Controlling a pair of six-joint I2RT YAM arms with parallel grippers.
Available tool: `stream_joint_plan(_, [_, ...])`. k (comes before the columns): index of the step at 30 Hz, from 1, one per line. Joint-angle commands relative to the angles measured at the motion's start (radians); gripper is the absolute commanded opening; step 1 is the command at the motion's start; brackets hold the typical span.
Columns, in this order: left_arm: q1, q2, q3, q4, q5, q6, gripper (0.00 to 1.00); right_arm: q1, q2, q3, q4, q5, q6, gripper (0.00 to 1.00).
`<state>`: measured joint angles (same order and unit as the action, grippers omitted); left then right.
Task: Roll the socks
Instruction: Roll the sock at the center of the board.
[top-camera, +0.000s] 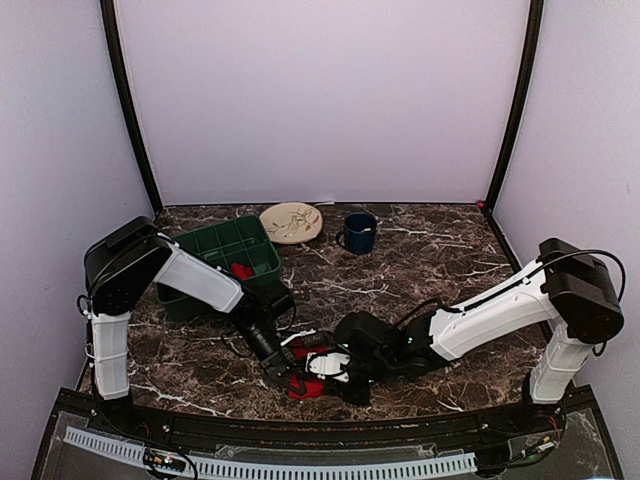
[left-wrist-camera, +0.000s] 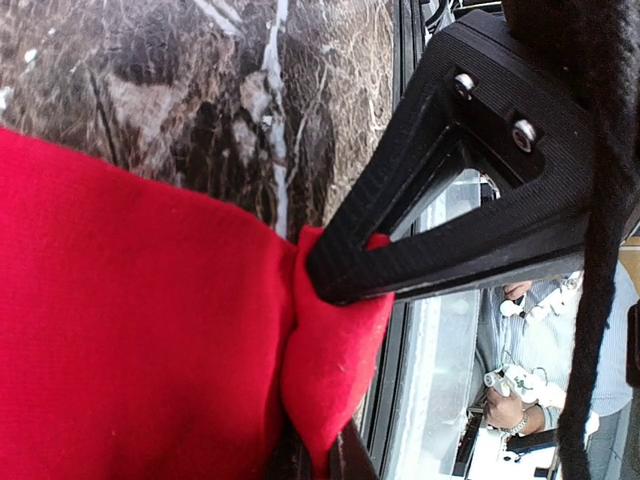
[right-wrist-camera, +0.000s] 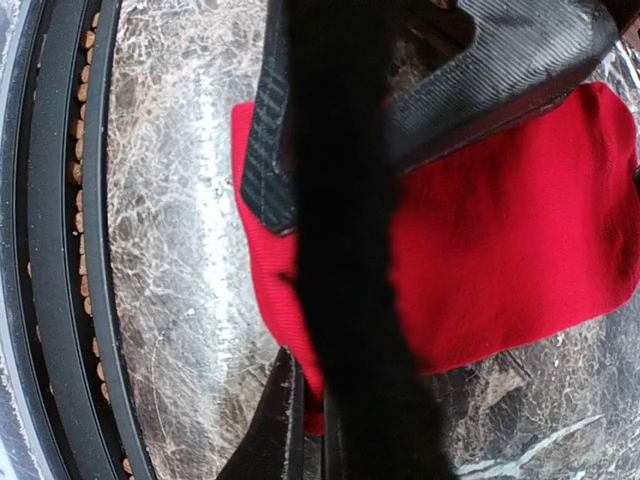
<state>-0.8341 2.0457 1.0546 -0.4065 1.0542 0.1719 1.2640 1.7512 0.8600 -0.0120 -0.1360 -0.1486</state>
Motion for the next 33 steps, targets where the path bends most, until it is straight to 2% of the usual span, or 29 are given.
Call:
stream_joint_plan(1, [0.008, 0.027, -0.019, -0.021, -0.134, -0.004, 0.07, 0.009, 0.015, 0.028, 0.013, -0.037, -0.003, 0.00])
stream_joint_plan(8, [0.028, -0.047, -0.052, 0.022, -0.211, -0.056, 0.29, 0.002, 0.009, 0.010, 0.021, -0.045, 0.015, 0.00])
stream_joint_plan(13, [0.041, -0.062, -0.058, 0.008, -0.259, -0.067, 0.36, -0.012, -0.001, -0.008, 0.027, -0.033, 0.034, 0.00])
stream_joint_plan(21, [0.064, -0.093, -0.071, 0.019, -0.365, -0.092, 0.38, -0.025, -0.020, -0.029, 0.025, -0.028, 0.072, 0.00])
stream_joint_plan(33, [0.088, -0.143, -0.095, 0.046, -0.351, -0.118, 0.40, -0.058, 0.000, -0.012, 0.034, -0.084, 0.112, 0.00])
